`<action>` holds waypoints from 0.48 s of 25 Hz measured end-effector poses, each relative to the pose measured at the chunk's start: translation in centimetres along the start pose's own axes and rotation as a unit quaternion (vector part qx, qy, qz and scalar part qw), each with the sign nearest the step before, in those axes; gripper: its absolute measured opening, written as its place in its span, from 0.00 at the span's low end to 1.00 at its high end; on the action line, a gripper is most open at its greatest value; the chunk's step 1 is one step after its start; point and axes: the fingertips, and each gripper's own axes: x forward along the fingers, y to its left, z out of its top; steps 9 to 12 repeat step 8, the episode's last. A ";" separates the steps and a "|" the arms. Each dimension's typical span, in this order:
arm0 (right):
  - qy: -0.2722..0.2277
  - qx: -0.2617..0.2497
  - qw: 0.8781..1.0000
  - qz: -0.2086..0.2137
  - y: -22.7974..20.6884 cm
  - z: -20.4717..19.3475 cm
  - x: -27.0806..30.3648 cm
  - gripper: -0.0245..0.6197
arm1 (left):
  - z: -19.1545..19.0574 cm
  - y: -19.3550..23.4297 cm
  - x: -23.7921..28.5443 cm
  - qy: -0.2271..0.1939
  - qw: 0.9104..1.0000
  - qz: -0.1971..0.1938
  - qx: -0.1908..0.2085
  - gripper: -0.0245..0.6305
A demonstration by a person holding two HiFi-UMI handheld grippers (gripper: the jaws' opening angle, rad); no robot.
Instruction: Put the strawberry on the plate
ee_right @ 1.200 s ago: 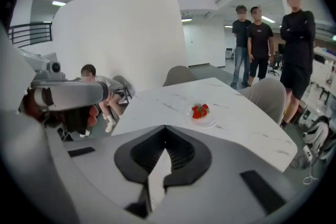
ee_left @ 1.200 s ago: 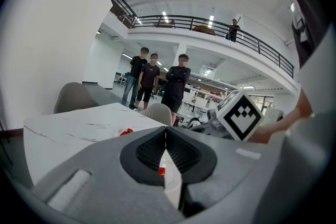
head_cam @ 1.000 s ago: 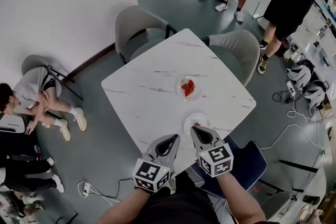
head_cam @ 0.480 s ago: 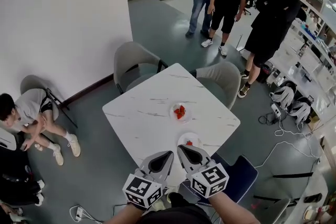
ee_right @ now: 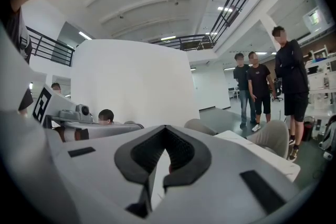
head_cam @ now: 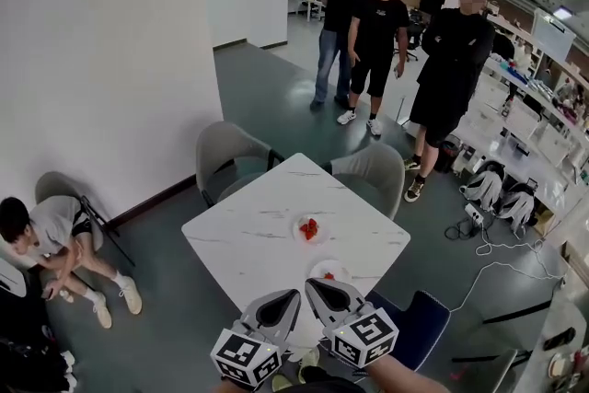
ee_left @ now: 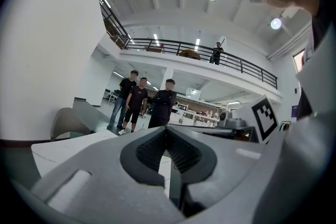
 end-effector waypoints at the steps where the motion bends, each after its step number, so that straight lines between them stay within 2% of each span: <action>1: -0.001 -0.001 1.000 -0.001 0.2 0.1 -0.2 0.04 | 0.2 -0.2 -0.2 -0.002 1.000 -0.001 0.001 0.05; 12: -0.001 -0.001 1.000 -0.005 2.1 -0.4 -0.8 0.04 | 0.2 -0.7 -2.2 -0.008 1.000 -0.004 0.004 0.05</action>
